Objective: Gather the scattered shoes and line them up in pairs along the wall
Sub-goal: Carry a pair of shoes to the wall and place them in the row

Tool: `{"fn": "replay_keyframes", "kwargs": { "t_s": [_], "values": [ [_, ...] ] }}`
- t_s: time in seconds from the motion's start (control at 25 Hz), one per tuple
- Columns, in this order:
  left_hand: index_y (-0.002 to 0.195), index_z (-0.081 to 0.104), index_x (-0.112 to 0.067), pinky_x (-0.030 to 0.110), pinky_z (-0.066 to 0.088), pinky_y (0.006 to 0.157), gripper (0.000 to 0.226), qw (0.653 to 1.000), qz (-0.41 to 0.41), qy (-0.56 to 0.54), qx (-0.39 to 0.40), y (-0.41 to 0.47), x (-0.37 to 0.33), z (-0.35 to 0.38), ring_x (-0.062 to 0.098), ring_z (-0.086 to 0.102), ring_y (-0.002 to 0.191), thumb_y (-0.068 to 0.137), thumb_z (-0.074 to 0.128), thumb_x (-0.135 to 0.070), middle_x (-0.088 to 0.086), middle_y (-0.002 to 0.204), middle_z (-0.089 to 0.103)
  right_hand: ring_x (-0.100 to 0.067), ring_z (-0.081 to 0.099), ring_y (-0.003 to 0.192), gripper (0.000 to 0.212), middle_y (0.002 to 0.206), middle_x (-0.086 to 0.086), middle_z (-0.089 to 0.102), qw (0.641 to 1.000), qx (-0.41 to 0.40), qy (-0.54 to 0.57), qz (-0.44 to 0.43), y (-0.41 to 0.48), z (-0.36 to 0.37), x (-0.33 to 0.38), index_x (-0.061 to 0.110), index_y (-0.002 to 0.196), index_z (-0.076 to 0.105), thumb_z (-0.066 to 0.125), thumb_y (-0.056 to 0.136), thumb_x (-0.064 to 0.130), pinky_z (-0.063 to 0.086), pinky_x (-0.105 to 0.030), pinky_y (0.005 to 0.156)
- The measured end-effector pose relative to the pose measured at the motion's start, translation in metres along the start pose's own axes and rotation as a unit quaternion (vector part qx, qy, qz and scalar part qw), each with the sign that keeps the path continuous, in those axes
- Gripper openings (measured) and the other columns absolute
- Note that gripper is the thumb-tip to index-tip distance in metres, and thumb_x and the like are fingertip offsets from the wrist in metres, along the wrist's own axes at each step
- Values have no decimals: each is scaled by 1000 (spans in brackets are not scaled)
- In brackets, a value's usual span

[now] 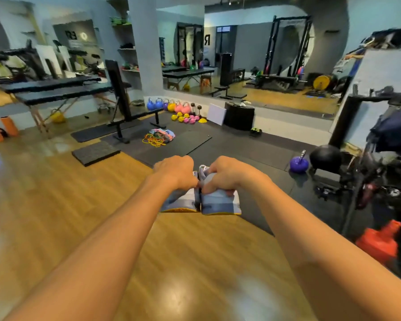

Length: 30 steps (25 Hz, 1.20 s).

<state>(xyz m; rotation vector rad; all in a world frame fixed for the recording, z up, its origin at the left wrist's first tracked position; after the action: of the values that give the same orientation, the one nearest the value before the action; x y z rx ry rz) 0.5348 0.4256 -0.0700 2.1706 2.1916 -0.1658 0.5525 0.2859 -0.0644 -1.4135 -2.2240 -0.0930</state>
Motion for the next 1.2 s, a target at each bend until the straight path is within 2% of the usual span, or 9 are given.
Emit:
{"fn": "replay_keyframes", "kwargs": {
  "t_s": [0.16,0.32,0.44,0.56,0.68,0.8,0.92,1.04,1.2],
  "values": [
    [103,65,-18,37,47,71,40,999,41,-4,4,125,-11,5,33,59,94,80,62,-51,10,108,66,-24,59,57,37,78,-12,62,999,-29,18,30,97,-39,-57,2,93,69,77,73,32,50,-26,44],
    [88,57,-15,36,44,66,41,997,66,-10,31,231,-21,-4,31,56,85,77,66,-53,8,96,63,-22,56,46,35,77,-11,61,998,-40,29,46,180,-79,-101,5,97,69,77,74,31,41,-21,37],
    [89,50,-16,35,40,65,43,997,74,-25,27,314,-25,-13,28,53,84,77,67,-54,6,92,57,-21,56,46,34,75,-9,60,997,-46,34,60,246,-113,-131,6,96,69,75,75,32,41,-21,38],
    [98,56,-14,34,40,66,45,994,104,-28,18,404,-28,-6,28,55,88,78,65,-54,8,103,62,-21,58,53,33,78,-10,62,994,-57,33,84,317,-139,-164,7,94,69,74,75,32,41,-20,39],
    [113,59,-16,36,44,71,51,989,141,-29,15,487,-30,2,29,57,99,80,63,-56,7,114,62,-21,56,61,32,85,-11,66,992,-77,16,102,381,-162,-193,9,94,70,74,74,34,42,-24,48],
    [118,59,-19,39,47,80,52,984,177,-29,23,581,-36,-5,30,56,106,82,61,-56,7,122,60,-19,53,63,25,81,-9,63,985,-110,11,136,448,-195,-220,12,82,67,74,72,34,38,-26,49],
    [118,58,-20,39,46,82,48,976,213,-33,-6,667,-59,-16,30,57,108,83,61,-52,7,120,61,-14,50,59,22,75,-2,58,975,-154,12,162,506,-234,-258,21,70,58,74,71,35,33,-25,48],
    [118,57,-19,36,42,78,45,970,236,-42,-32,749,-88,-18,31,57,109,84,62,-48,8,118,62,-13,50,62,28,79,-3,60,966,-186,4,177,564,-276,-308,14,80,64,75,70,39,34,-27,50],
    [121,55,-18,39,46,84,49,968,240,-49,-53,875,-130,-21,32,57,108,84,61,-49,10,118,62,-14,49,69,33,86,-1,58,961,-215,-15,175,656,-334,-384,15,88,66,73,71,42,35,-29,54]
  ]
}}
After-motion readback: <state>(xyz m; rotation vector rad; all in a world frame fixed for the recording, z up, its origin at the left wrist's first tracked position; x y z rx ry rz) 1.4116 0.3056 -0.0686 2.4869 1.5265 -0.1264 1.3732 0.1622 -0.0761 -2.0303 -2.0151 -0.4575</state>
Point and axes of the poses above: each hand's wrist, its own y-axis towards the middle knuckle, its own z-axis out of the palm, x = y × z, the point moved 2 cm from there along y, towards the middle knuckle
